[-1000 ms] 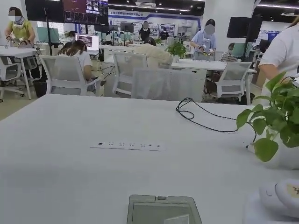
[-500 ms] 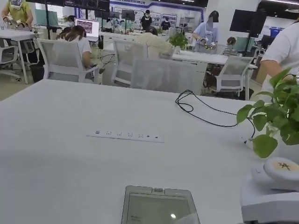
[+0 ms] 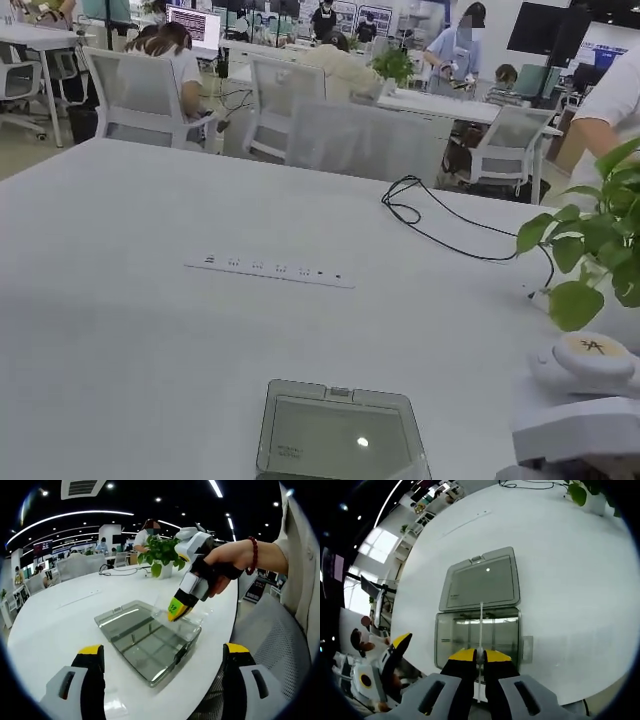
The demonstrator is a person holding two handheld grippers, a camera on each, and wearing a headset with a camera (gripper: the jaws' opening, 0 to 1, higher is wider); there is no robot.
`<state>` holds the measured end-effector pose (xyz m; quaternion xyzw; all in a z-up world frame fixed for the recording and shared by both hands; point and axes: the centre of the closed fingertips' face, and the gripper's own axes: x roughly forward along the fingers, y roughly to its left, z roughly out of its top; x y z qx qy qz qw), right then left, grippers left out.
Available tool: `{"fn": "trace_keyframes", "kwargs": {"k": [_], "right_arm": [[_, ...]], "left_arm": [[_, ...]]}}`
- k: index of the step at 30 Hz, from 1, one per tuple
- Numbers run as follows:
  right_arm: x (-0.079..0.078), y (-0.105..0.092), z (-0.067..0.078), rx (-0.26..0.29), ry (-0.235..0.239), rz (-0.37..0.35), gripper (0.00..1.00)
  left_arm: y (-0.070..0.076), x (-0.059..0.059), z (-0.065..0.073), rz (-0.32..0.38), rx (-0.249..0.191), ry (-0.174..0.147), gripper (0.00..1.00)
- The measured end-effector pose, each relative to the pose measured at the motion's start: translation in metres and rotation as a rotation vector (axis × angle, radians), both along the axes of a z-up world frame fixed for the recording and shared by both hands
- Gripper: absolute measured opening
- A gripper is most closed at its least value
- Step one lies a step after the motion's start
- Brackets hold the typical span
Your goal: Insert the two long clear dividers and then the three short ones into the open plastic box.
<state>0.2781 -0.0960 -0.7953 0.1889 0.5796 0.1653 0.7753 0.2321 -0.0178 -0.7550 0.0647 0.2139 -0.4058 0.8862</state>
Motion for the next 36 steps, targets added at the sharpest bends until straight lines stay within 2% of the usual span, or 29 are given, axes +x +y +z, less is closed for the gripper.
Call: {"fn": "trace_keyframes", "kwargs": {"k": [11,19,30,36], "right_arm": [[-0.001,0.002,-0.014,-0.011,0.062,0.016,0.06],[-0.002,0.003,-0.019,-0.011,0.08,0.015,0.06],[-0.001,0.003,-0.02,-0.001,0.097,0.013,0.06],[0.0,0.003,-0.019,-0.002,0.112,0.036,0.06]], "left_arm": [[0.002,0.001,-0.006,0.002,0.011,0.015,1.0],[0.006,0.002,-0.008,0.014,0.023,0.022,0.98],[0.009,0.005,-0.009,0.033,0.02,0.028,0.97],[0.01,0.005,-0.011,0.036,0.04,0.03,0.96]]}}
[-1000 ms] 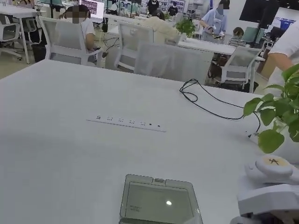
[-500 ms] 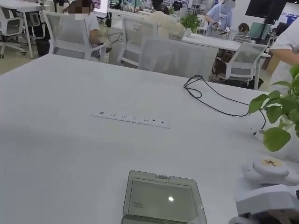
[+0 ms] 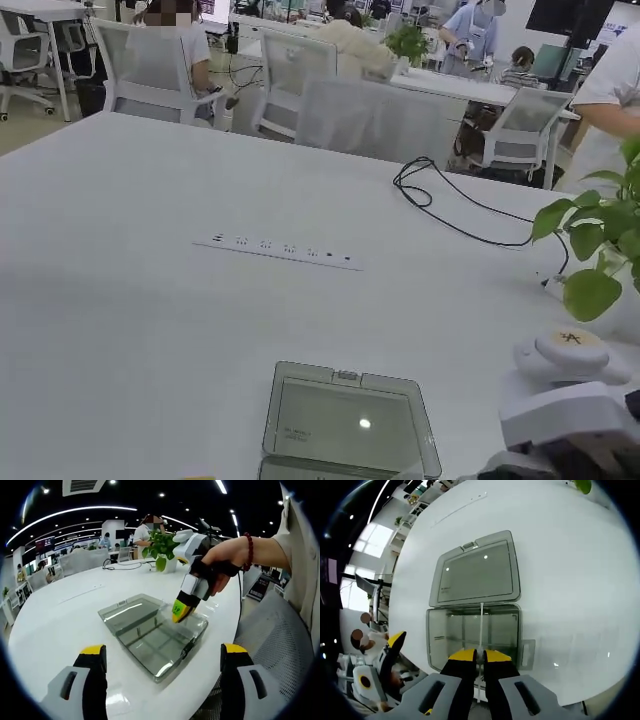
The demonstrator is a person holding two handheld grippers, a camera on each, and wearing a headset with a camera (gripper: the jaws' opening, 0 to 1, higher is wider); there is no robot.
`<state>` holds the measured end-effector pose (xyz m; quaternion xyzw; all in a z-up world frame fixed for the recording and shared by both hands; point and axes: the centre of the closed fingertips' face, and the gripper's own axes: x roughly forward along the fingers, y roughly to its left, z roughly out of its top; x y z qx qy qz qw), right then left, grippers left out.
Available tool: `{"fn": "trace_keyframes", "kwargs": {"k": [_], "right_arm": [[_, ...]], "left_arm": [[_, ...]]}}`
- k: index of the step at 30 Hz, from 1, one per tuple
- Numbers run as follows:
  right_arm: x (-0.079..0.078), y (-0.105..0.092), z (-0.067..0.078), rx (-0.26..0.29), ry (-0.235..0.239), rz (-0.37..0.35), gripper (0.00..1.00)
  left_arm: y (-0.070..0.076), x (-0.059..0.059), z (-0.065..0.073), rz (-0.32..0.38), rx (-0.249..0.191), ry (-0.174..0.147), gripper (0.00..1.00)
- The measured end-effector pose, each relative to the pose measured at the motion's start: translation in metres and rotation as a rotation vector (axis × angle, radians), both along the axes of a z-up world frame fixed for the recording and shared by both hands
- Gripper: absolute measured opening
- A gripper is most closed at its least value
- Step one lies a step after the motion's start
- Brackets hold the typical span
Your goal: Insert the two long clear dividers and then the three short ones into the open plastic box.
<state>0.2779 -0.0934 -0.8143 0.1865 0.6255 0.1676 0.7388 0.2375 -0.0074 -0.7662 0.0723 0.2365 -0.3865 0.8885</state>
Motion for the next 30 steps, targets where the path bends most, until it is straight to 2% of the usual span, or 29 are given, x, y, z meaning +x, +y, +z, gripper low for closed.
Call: {"fn": "trace_keyframes", "kwargs": {"k": [2,10,17,21,25,30], "right_arm": [[0.0,0.0001,0.0002,0.003,0.003,-0.002,0.06],[-0.0002,-0.0002,-0.0006,0.003,0.004,-0.003,0.06],[-0.0003,0.0008,-0.0014,-0.019,-0.013,0.018,0.06],[0.0004,0.0008,-0.0018,-0.072,-0.054,0.063,0.06],[0.0014,0.0034,-0.0019,-0.164,-0.115,0.156,0.07],[0.0022,0.0061,-0.0042,-0.259,-0.167,0.227,0.06]], "left_arm": [[0.0005,0.001,0.0011,0.003,-0.001,-0.007,0.95],[0.0027,0.0028,0.0,0.014,0.002,0.001,0.94],[0.0031,0.0034,0.0001,0.015,0.003,-0.001,0.94],[0.0039,0.0038,0.0001,0.019,0.004,-0.002,0.94],[0.0042,0.004,0.0005,0.022,0.002,-0.005,0.94],[0.0041,0.0046,0.0024,0.029,-0.009,-0.009,0.93]]}}
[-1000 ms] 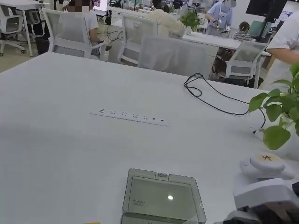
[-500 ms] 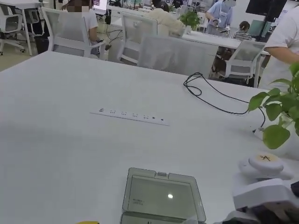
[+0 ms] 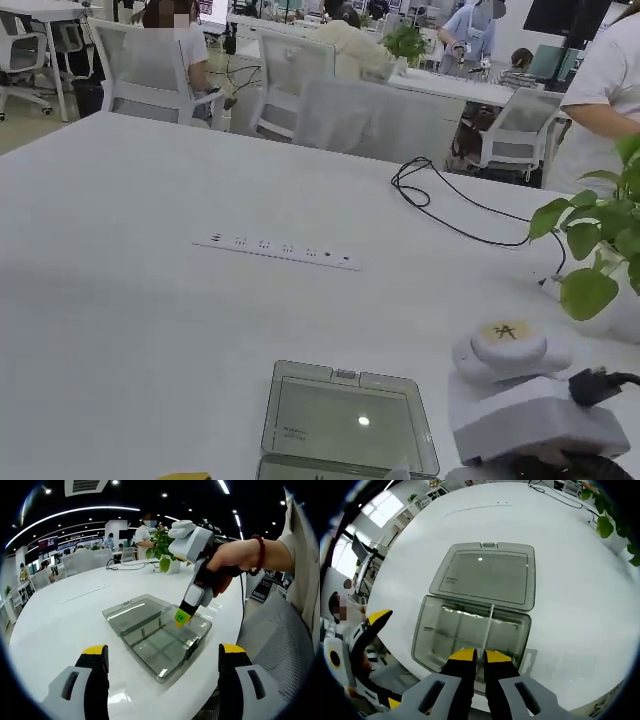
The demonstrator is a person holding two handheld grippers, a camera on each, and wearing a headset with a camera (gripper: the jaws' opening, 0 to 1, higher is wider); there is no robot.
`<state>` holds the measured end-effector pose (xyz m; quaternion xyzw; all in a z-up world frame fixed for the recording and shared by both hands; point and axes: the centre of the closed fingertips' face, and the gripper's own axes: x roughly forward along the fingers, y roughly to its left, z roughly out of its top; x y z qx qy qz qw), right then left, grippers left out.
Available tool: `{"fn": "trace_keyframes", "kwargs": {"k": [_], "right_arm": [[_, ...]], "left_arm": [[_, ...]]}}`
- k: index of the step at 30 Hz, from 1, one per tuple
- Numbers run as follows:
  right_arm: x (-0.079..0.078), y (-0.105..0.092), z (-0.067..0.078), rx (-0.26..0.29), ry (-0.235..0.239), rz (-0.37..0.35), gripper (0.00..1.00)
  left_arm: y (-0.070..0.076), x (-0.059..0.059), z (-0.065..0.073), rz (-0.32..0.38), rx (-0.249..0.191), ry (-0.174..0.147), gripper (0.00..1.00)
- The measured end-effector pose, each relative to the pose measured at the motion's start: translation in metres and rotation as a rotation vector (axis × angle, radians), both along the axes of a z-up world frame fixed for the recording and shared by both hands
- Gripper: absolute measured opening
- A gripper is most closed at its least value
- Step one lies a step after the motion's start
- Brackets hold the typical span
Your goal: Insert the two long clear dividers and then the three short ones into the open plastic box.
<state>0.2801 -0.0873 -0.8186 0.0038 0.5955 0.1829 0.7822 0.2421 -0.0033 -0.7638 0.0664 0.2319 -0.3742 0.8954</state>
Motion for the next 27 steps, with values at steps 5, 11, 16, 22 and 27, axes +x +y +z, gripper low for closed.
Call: {"fn": "trace_keyframes", "kwargs": {"k": [5,11,16,22,27], "right_arm": [[0.0,0.004,-0.007,-0.056,-0.025,0.022,0.07],[0.0,0.004,-0.017,-0.097,-0.043,0.039,0.07],[-0.001,0.003,-0.019,-0.112,-0.052,0.044,0.07],[-0.001,0.002,-0.019,-0.096,-0.062,0.043,0.07],[0.0,0.008,-0.019,-0.061,-0.076,0.121,0.11]], "left_arm": [[0.002,0.001,0.002,0.013,-0.011,-0.001,0.92],[0.003,0.002,0.005,0.026,-0.022,-0.008,0.92],[0.004,0.002,0.006,0.035,-0.022,-0.01,0.92],[0.004,0.001,0.005,0.033,-0.013,-0.007,0.92],[0.006,0.0,0.005,0.036,-0.001,-0.001,0.91]]}}
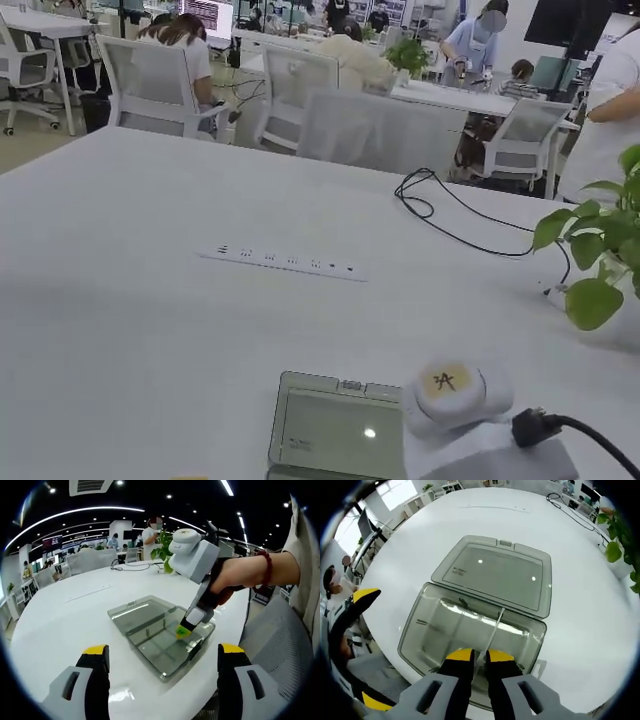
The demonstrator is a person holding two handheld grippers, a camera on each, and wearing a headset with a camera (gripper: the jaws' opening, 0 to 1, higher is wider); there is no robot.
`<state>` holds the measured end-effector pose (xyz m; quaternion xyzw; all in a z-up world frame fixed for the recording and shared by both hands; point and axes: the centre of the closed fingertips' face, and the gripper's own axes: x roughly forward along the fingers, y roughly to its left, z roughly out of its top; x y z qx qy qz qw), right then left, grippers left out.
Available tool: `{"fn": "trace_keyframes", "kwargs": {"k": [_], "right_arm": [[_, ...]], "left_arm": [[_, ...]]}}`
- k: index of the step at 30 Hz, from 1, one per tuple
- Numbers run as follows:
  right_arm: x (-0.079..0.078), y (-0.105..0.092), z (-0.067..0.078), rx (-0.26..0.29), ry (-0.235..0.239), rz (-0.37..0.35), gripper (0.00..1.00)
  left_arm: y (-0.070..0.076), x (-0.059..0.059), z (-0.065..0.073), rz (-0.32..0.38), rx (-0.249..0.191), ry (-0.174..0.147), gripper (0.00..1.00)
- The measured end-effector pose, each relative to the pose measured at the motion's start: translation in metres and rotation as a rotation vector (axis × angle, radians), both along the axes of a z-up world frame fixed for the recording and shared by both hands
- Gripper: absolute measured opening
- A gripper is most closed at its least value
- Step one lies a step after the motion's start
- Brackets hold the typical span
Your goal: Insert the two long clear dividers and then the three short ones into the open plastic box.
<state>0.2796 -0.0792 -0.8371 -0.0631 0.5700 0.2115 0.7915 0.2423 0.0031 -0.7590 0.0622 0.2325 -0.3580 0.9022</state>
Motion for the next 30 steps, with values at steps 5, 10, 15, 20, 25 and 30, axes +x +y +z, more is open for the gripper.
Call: {"fn": "trace_keyframes", "kwargs": {"k": [5,10,15,20,25,30], "right_arm": [[0.0,0.002,0.001,0.052,-0.022,0.045,0.16],[0.002,0.009,0.009,0.115,-0.067,0.082,0.25],[0.001,0.014,0.018,0.144,-0.11,0.133,0.32],[0.0,0.014,0.028,0.179,-0.147,0.173,0.39],[-0.004,0.012,0.042,0.216,-0.196,0.214,0.45],[-0.009,0.007,0.056,0.243,-0.255,0.257,0.53]], "left_arm": [[0.005,-0.001,0.004,0.015,0.007,-0.004,0.91],[0.009,-0.003,0.005,0.029,0.022,-0.003,0.91],[0.012,-0.005,0.009,0.044,0.028,-0.009,0.91],[0.017,-0.005,0.01,0.064,0.034,0.006,0.91],[0.022,-0.005,0.012,0.089,0.035,0.006,0.91],[0.023,-0.007,0.017,0.103,0.035,0.002,0.9]]}}
